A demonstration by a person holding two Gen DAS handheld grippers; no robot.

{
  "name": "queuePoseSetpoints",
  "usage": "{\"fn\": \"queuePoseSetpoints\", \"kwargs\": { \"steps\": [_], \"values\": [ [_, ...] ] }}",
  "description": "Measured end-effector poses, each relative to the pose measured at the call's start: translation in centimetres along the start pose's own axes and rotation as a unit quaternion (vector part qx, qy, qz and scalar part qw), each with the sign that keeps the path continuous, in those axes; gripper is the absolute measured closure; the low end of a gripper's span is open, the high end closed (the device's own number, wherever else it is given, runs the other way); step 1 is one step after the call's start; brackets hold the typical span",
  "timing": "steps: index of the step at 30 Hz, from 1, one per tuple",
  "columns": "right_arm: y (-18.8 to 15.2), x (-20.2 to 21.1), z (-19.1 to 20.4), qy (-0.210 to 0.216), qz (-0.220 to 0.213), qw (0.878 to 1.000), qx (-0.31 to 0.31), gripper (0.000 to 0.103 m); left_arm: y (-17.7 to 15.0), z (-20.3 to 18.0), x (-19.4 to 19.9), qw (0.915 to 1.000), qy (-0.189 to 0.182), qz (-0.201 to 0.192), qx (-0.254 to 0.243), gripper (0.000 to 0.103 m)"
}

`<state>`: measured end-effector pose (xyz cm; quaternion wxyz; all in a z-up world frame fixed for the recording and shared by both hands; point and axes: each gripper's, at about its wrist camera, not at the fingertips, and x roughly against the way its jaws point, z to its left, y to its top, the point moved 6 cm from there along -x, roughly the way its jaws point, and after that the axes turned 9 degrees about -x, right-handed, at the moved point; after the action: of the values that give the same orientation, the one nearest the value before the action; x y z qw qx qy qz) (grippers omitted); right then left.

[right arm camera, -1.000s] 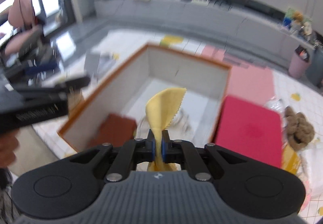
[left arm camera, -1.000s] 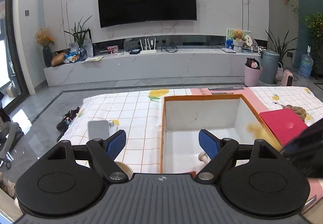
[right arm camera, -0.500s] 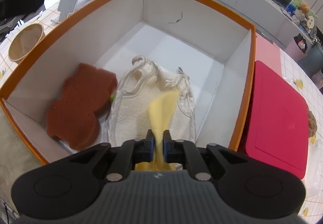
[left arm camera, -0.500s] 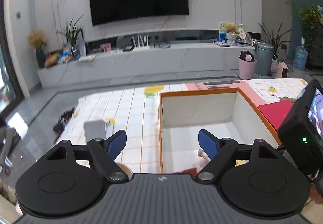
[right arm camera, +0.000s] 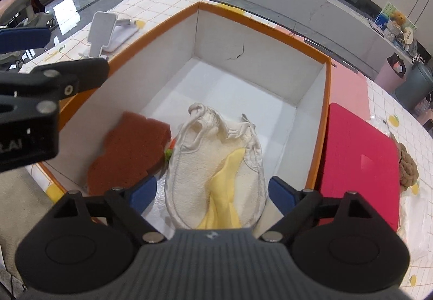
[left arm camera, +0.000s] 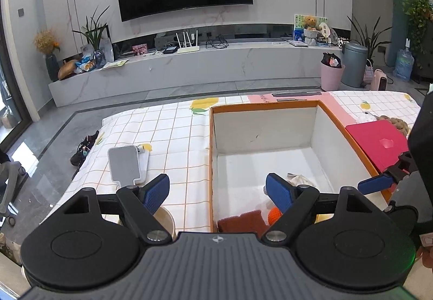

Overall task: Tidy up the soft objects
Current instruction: 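Lower the yellow cloth into the shoebox and open the right tool, then grasp the yellow snack packet with the left tool while the right tool grasps the pink crocheted hat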

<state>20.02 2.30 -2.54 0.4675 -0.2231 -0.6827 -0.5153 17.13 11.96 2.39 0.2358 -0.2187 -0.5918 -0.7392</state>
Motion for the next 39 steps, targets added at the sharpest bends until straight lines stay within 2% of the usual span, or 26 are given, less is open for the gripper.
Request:
{"fn": "queuePoseSetpoints", "kwargs": {
  "steps": [7, 15, 20, 24, 29, 33, 39],
  "values": [
    [-0.3, 0.8, -0.4, 0.012, -0.003, 1.000, -0.024, 0.012, 0.0, -0.5, 0.9, 0.9999, -0.009, -0.012, -0.002, 0.007],
    [-0.4, 4.1, -1.3, 0.035, -0.034, 0.998, -0.041, 0.011, 0.5, -1.9, 2.2, 0.9995, -0.023, -0.021, -0.004, 0.007],
    [-1.4, 7.0, -3.5, 0.041, -0.060, 0.995, -0.062, 0.010, 1.5, -3.3, 3.9, 0.9987, -0.040, -0.031, 0.003, 0.007],
    [-2.6, 9.6, -6.6, 0.039, -0.082, 0.992, -0.083, 0.009, 2.6, -5.3, 5.8, 0.9976, -0.054, -0.044, 0.001, 0.007],
    [-5.0, 12.8, -12.6, 0.018, -0.116, 0.986, -0.120, 0.008, 4.1, -9.0, 8.4, 0.9950, -0.072, -0.069, -0.009, 0.007],
    [-7.4, 15.0, -18.6, -0.016, -0.137, 0.977, -0.165, 0.006, 4.8, -12.5, 9.6, 0.9923, -0.081, -0.093, -0.017, 0.007],
    [-11.5, 16.1, -26.0, -0.091, -0.148, 0.964, -0.202, 0.006, 5.1, -17.2, 9.2, 0.9905, -0.096, -0.096, -0.024, 0.007]
  ]
}}
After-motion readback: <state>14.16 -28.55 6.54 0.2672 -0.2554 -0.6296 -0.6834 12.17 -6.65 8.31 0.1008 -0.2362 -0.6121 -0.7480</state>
